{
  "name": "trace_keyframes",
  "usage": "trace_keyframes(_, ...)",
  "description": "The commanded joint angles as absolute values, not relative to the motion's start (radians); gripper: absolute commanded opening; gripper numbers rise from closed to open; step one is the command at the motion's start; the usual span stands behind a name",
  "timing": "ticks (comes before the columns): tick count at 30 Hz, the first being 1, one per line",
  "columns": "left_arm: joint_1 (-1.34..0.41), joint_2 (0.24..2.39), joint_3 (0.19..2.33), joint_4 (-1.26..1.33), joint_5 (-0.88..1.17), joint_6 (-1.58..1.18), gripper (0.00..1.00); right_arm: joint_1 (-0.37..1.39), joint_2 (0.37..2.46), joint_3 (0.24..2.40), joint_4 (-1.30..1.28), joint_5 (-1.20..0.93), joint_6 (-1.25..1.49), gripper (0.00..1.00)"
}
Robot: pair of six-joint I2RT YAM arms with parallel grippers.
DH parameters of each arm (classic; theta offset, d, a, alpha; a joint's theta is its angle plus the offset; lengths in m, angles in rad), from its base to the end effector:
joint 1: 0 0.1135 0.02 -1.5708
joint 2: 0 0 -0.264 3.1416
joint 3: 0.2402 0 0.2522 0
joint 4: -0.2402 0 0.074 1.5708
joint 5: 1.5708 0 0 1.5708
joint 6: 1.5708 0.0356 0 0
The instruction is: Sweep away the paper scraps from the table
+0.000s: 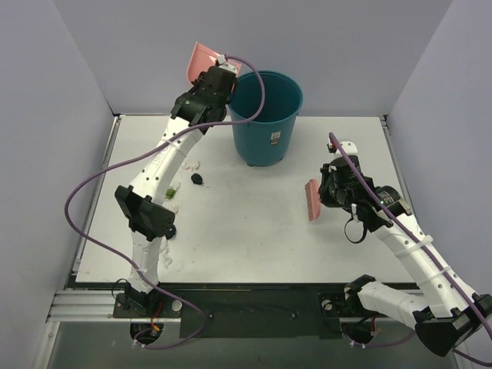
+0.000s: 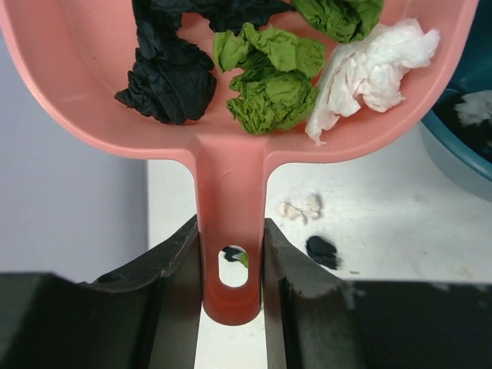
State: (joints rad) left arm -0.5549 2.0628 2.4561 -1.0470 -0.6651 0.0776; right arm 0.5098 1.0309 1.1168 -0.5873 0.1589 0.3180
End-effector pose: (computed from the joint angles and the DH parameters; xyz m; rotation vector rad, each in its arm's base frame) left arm 0.3762 -0.2073 0.4334 0.3086 2.0788 0.4535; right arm 0.1938 0.1019 0.3683 -0.1016 2.0809 0.3440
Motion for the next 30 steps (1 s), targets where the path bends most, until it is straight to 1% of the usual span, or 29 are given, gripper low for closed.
trace_keyframes(1, -0.58, 2.091, 2.484, -0.837, -0.828, 0.274, 0.0, 0.505, 1.005, 1.101, -0.577, 0.189, 0.334, 0.0)
trace_keyframes(8, -0.65, 2.12, 2.389, -0.505, -0.969, 0.547, 0.0, 0.508, 1.019, 1.101, -0.563, 0.184, 0.339, 0.0)
trace_keyframes(10, -0.675, 2.144, 2.363, -0.34, -1.021, 0.668, 0.0, 0.506, 1.017, 1.1, -0.558, 0.184, 0.342, 0.0)
trace_keyframes(12, -0.681, 2.161, 2.352, -0.266, -1.046, 0.751, 0.0, 0.508, 1.015, 1.101, -0.557, 0.183, 0.341, 0.0)
trace_keyframes(16, -0.684, 2.18, 2.333, -0.204, -1.046, 0.817, 0.0, 0.511, 1.009, 1.101, -0.557, 0.183, 0.342, 0.0)
trace_keyframes(20, -0.686, 2.166, 2.226, -0.025, -1.068, 0.948, 0.0, 0.512, 1.0, 1.094, -0.551, 0.181, 0.347, 0.0)
trace_keyframes(30, -0.68, 2.099, 1.984, 0.294, -1.042, 1.143, 0.0, 0.517, 0.999, 1.08, -0.542, 0.175, 0.348, 0.0)
